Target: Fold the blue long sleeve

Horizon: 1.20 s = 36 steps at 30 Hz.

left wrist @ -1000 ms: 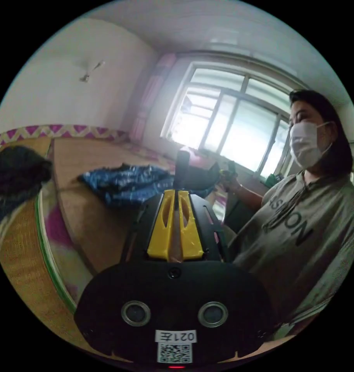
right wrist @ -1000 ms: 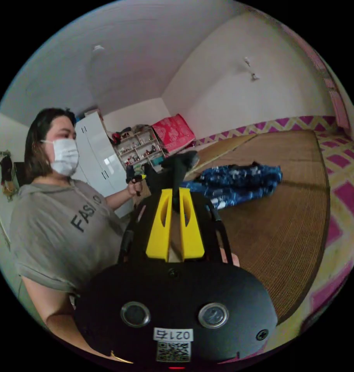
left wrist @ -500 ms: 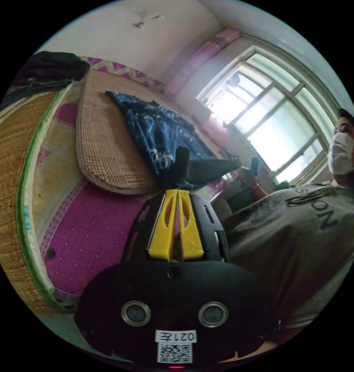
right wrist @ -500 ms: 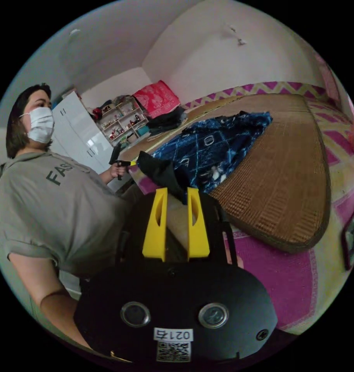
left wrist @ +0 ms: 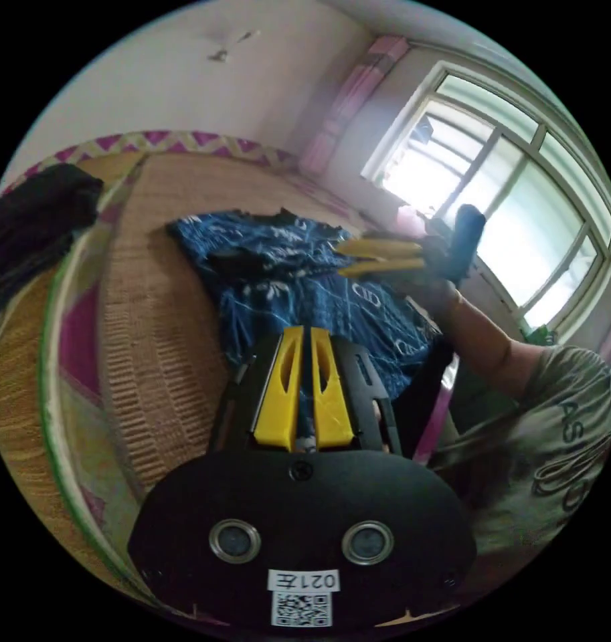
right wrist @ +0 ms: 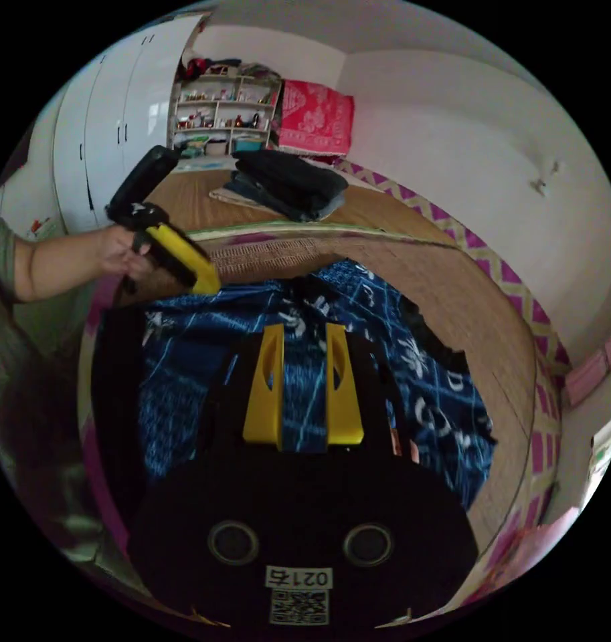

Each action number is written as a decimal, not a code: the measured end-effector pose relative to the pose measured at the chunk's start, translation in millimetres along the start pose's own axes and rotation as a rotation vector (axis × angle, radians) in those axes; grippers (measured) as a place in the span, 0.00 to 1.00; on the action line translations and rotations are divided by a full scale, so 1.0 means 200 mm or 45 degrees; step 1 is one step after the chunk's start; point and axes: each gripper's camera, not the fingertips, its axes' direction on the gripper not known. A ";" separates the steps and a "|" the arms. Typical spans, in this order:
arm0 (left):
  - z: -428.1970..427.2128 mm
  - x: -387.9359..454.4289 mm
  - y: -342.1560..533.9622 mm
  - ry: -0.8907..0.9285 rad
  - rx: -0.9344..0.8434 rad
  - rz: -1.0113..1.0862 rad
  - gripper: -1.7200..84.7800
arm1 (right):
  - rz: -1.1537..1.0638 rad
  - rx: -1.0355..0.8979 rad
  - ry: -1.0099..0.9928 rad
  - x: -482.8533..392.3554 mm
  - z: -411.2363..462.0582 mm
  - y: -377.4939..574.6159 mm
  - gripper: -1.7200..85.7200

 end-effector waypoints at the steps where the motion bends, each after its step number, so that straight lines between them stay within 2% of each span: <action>1: 0.05 0.02 0.04 0.029 -0.103 0.006 0.01 | -0.031 -0.051 -0.024 0.00 0.12 -0.11 0.13; 4: 0.08 0.07 0.24 0.087 -0.273 0.027 0.01 | -0.067 -0.156 -0.048 0.03 0.33 -0.26 0.14; 10: -0.09 0.11 0.51 0.201 -0.214 -0.014 0.01 | 0.056 -0.193 -0.078 0.26 0.43 -0.28 0.04; 14: -0.14 0.15 0.62 0.273 -0.216 0.047 0.01 | 0.384 0.025 -0.314 0.62 0.18 -0.15 0.02; 18: -0.23 0.19 0.65 0.341 -0.096 0.079 0.01 | 0.607 0.298 -0.357 0.94 -0.26 0.08 0.01; 21: -0.30 0.22 0.64 0.318 -0.015 0.085 0.01 | 0.806 0.578 -0.314 1.24 -0.80 0.45 0.01; 23: -0.32 0.25 0.61 0.264 0.024 0.091 0.01 | 0.940 0.740 -0.166 1.46 -1.26 0.82 0.01; 25: -0.32 0.27 0.59 0.231 0.032 0.107 0.01 | 1.021 0.775 0.014 1.58 -1.57 1.12 0.01; 28: -0.26 0.28 0.54 0.170 -0.007 0.118 0.01 | 1.209 0.754 0.256 1.76 -1.97 1.63 0.01; 31: -0.12 0.28 0.51 0.132 -0.078 0.078 0.01 | 1.466 0.745 0.374 1.91 -2.19 2.21 0.01; 36: 0.06 0.30 0.51 0.175 -0.121 -0.010 0.01 | 1.895 0.439 0.481 2.02 -2.12 3.00 0.01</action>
